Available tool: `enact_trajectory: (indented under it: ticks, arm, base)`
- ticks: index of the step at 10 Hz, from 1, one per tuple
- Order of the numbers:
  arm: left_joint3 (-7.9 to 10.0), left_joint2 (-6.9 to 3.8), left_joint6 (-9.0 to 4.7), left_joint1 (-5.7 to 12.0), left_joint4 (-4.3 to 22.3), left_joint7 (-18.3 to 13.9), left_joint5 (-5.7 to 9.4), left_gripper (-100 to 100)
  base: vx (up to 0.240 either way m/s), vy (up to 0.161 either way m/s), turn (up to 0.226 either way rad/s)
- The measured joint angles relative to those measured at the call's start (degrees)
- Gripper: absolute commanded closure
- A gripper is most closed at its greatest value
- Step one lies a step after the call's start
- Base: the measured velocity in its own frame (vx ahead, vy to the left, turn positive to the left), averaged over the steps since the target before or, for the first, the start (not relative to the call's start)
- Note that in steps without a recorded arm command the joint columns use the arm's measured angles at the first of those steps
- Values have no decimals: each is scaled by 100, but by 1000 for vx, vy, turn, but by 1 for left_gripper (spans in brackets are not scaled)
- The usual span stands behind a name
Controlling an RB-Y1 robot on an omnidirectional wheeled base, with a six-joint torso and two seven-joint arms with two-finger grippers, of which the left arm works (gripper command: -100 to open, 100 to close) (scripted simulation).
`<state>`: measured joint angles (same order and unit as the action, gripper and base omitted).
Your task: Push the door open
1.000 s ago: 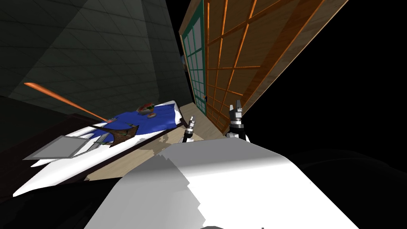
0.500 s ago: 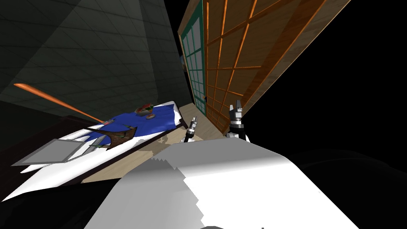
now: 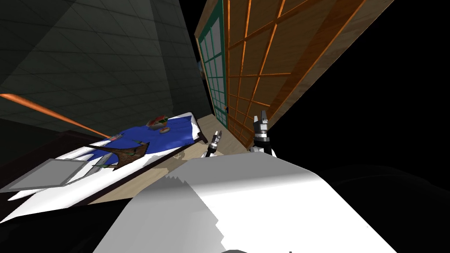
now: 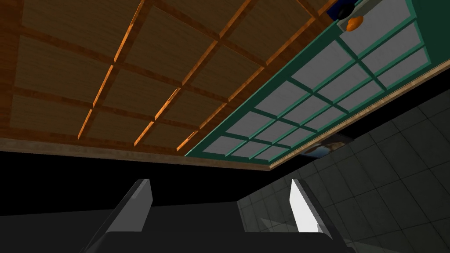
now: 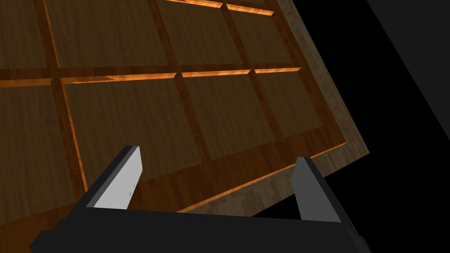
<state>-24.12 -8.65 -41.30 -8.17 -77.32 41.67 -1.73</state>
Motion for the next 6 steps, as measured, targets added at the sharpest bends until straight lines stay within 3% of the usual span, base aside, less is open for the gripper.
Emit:
enact_trajectory:
  ticks: [6]
  arm:
    - [-263,-16,-118,289,650,511,-80,-100]
  base:
    - [59,25,-29]
